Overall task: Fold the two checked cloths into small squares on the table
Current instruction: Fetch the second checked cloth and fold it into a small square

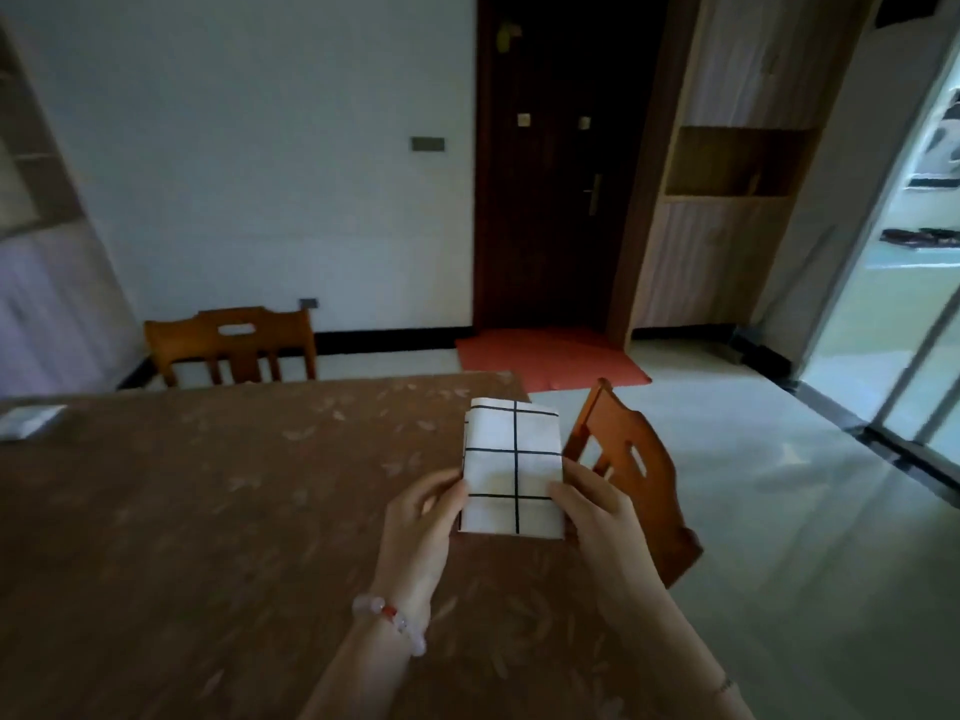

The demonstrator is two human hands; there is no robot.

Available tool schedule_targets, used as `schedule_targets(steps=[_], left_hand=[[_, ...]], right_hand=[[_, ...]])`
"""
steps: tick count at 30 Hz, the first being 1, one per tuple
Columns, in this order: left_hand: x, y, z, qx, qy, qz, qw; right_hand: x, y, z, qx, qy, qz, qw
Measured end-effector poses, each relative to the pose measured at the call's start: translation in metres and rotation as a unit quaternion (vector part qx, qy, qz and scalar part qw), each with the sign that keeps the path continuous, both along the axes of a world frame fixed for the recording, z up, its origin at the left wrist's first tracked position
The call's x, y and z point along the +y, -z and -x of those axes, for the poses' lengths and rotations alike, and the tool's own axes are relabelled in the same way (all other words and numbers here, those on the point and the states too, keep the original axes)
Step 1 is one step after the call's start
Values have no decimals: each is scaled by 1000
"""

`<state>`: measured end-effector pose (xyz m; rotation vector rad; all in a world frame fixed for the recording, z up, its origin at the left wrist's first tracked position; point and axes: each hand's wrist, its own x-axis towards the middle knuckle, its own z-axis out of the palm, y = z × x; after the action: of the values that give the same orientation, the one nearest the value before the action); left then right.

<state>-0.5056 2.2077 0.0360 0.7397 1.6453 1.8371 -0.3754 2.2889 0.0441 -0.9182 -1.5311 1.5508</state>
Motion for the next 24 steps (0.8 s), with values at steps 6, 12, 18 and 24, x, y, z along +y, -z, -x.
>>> schedule_targets(steps=[6,12,18,24], left_hand=[[-42,0,-12,36,-113,17,993],[-75,3,-22,72,-194,59,977],[-80,15,-13,63,-218,66,972],[-81,24,-2,-12,-199,33,979]], right_hand=[[-12,7,16,-21,-115,-5,993],[-31,12,21,-33,-192,18,981],[-35,15,27,-12,-215,40,976],[-33,23,42,-37,-212,36,976]])
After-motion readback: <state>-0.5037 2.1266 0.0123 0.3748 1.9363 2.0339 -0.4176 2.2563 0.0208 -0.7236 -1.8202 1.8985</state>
